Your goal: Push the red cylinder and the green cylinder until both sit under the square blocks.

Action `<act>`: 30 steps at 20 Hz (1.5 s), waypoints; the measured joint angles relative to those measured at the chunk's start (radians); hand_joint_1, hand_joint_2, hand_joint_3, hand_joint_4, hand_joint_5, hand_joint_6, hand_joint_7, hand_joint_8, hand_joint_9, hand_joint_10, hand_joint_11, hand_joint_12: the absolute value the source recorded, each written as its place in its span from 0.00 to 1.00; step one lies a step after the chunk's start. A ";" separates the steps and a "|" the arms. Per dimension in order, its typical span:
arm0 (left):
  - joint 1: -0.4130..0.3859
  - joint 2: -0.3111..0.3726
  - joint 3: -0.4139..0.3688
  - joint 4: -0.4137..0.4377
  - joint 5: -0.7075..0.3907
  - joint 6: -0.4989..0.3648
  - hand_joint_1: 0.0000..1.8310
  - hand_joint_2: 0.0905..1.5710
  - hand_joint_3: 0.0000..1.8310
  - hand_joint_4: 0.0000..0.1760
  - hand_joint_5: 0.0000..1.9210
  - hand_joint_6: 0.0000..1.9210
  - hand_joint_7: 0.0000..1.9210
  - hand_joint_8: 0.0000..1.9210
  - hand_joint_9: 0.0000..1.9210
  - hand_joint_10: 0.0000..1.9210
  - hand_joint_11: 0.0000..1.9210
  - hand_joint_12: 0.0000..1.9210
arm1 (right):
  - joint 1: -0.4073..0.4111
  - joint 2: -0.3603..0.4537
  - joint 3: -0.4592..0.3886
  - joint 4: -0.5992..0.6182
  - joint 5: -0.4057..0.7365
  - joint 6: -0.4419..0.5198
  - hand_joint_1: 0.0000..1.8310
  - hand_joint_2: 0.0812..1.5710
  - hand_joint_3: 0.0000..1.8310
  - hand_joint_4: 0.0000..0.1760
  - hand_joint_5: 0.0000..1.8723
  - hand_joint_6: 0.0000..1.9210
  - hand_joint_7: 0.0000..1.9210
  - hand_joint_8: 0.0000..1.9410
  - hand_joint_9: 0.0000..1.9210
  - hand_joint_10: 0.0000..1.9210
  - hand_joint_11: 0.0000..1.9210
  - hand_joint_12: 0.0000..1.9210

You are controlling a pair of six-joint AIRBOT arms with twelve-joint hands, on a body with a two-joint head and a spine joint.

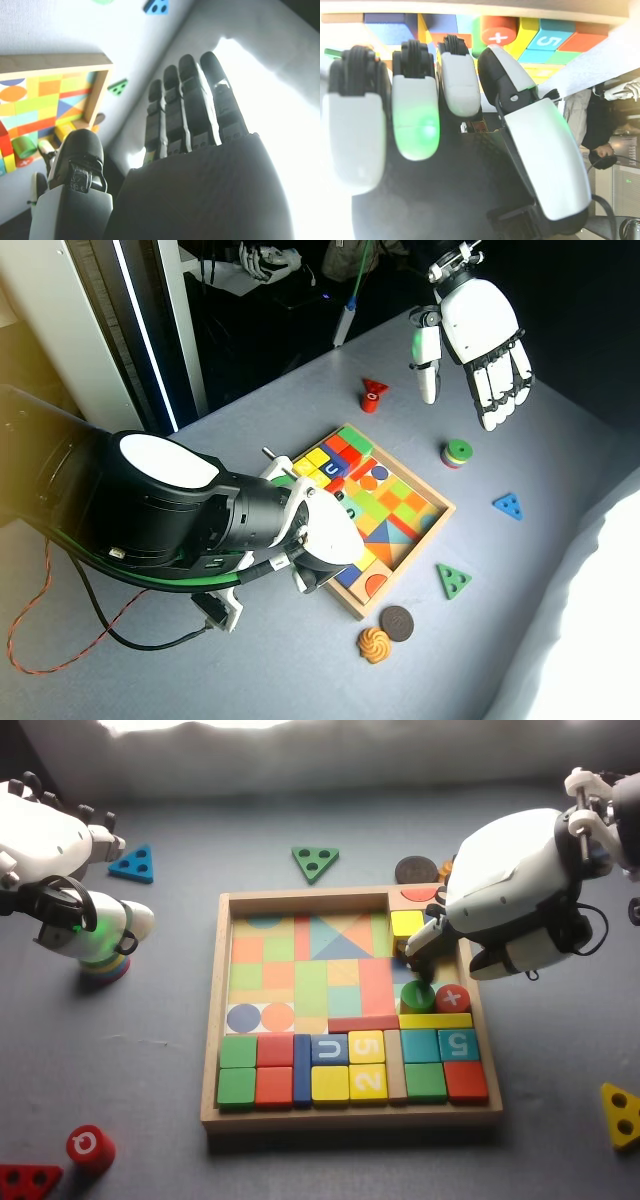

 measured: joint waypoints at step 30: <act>-0.031 0.000 0.008 0.007 -0.002 0.000 0.01 0.86 0.00 0.00 0.12 0.00 0.15 0.00 0.14 0.00 0.00 0.38 | 0.123 0.153 -0.108 0.257 -0.059 -0.068 0.24 1.00 0.06 0.00 0.19 0.01 0.83 1.00 0.94 1.00 0.99 1.00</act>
